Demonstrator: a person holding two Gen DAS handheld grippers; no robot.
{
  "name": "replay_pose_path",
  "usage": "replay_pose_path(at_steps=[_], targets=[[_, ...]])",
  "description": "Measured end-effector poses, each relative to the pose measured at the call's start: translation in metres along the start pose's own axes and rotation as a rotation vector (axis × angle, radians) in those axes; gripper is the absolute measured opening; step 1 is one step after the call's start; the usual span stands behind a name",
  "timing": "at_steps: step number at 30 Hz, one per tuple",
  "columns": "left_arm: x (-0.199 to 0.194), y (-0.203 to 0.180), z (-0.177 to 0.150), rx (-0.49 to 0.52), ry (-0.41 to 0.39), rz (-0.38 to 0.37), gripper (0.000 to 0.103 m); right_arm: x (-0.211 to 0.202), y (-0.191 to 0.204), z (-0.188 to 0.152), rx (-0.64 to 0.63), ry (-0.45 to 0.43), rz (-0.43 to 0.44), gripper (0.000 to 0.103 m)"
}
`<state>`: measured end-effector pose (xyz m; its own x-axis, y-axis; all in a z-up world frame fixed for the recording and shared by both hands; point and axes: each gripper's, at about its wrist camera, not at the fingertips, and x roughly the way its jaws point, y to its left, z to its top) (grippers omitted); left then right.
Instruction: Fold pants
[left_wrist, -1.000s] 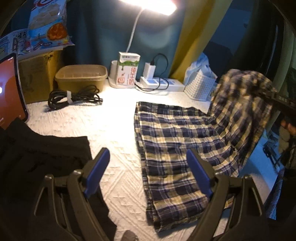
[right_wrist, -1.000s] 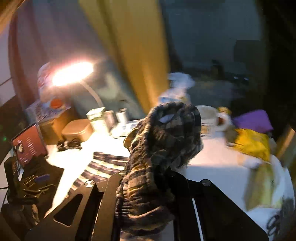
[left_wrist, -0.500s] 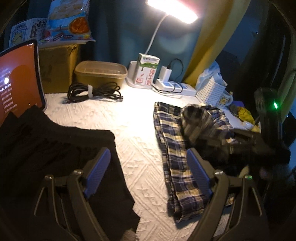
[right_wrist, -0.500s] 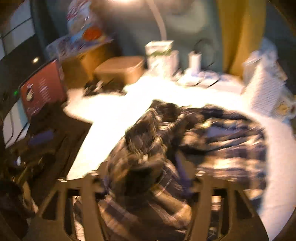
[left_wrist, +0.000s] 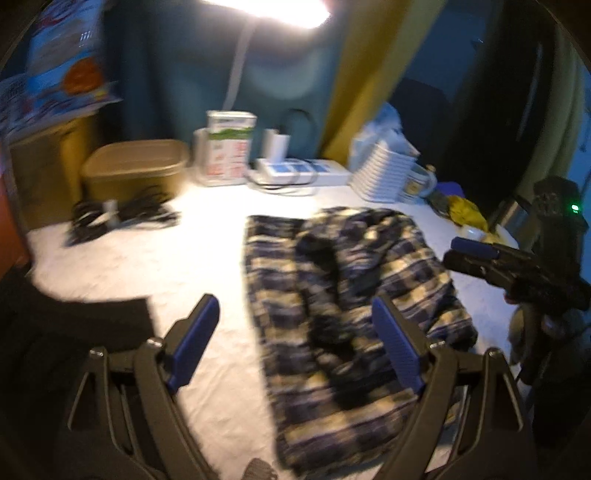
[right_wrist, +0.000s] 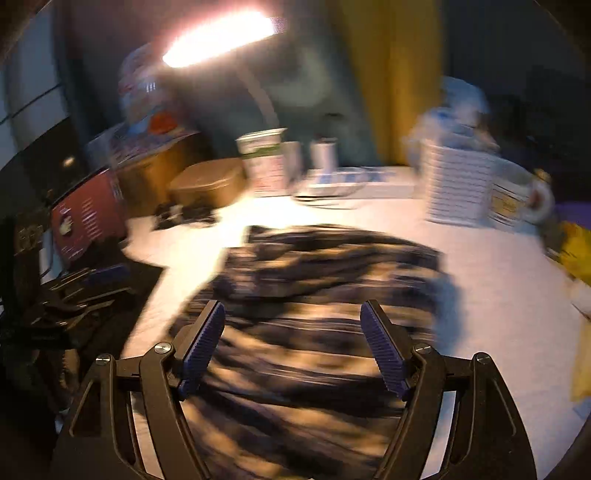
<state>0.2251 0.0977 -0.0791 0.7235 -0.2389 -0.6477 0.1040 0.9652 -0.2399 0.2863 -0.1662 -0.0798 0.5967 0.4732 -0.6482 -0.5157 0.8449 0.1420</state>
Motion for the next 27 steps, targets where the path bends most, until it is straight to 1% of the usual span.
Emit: replay_pose_path(at_steps=[2, 5, 7, 9, 10, 12, 15, 17, 18, 19, 20, 21, 22, 23, 24, 25, 27], targets=[[0.013, -0.015, 0.01, 0.045, 0.0, -0.028, 0.086, -0.002, -0.024, -0.003, 0.046, 0.0, -0.037, 0.079], [0.042, -0.033, 0.023, 0.088, 0.028, -0.031, 0.086, -0.006, -0.048, -0.007, 0.078, -0.004, -0.063, 0.079], [0.067, -0.038, 0.03, 0.109, 0.069, 0.015, 0.086, -0.009, -0.06, -0.009, 0.085, -0.006, -0.081, 0.079], [0.089, -0.038, 0.034, 0.11, 0.133, 0.048, 0.086, -0.008, -0.069, -0.01, 0.083, -0.004, -0.094, 0.079], [0.1, -0.036, 0.036, 0.111, 0.157, 0.054, 0.086, -0.007, -0.072, -0.01, 0.084, -0.002, -0.094, 0.079], [0.113, -0.034, 0.038, 0.124, 0.177, 0.057, 0.086, -0.002, -0.077, -0.012, 0.089, 0.007, -0.086, 0.079], [0.125, -0.031, 0.041, 0.135, 0.203, 0.024, 0.086, 0.01, -0.082, -0.014, 0.094, 0.027, -0.075, 0.079], [0.129, -0.029, 0.043, 0.138, 0.207, -0.021, 0.084, 0.019, -0.082, -0.014, 0.08, 0.039, -0.059, 0.079], [0.128, -0.027, 0.043, 0.14, 0.192, -0.049, 0.08, 0.023, -0.08, -0.013, 0.066, 0.042, -0.051, 0.079], [0.128, -0.026, 0.044, 0.134, 0.189, -0.066, 0.061, 0.027, -0.078, -0.011, 0.05, 0.042, -0.043, 0.079], [0.129, -0.025, 0.045, 0.123, 0.197, -0.075, 0.045, 0.032, -0.077, -0.01, 0.032, 0.04, -0.034, 0.078], [0.129, -0.021, 0.047, 0.112, 0.193, -0.078, 0.039, 0.038, -0.075, -0.008, 0.014, 0.035, -0.023, 0.076], [0.127, -0.021, 0.049, 0.109, 0.189, -0.088, 0.026, 0.043, -0.074, -0.005, -0.004, 0.033, -0.006, 0.072], [0.128, -0.02, 0.05, 0.109, 0.188, -0.096, 0.019, 0.053, -0.07, -0.002, -0.034, 0.05, 0.017, 0.055], [0.127, -0.019, 0.053, 0.108, 0.179, -0.093, 0.018, 0.059, -0.068, 0.001, -0.05, 0.064, 0.021, 0.036], [0.126, -0.018, 0.055, 0.107, 0.175, -0.091, 0.015, 0.065, -0.065, 0.003, -0.063, 0.07, 0.018, 0.034], [0.122, -0.017, 0.058, 0.109, 0.159, -0.082, 0.014, 0.073, -0.059, 0.008, -0.082, 0.078, 0.021, 0.025]])
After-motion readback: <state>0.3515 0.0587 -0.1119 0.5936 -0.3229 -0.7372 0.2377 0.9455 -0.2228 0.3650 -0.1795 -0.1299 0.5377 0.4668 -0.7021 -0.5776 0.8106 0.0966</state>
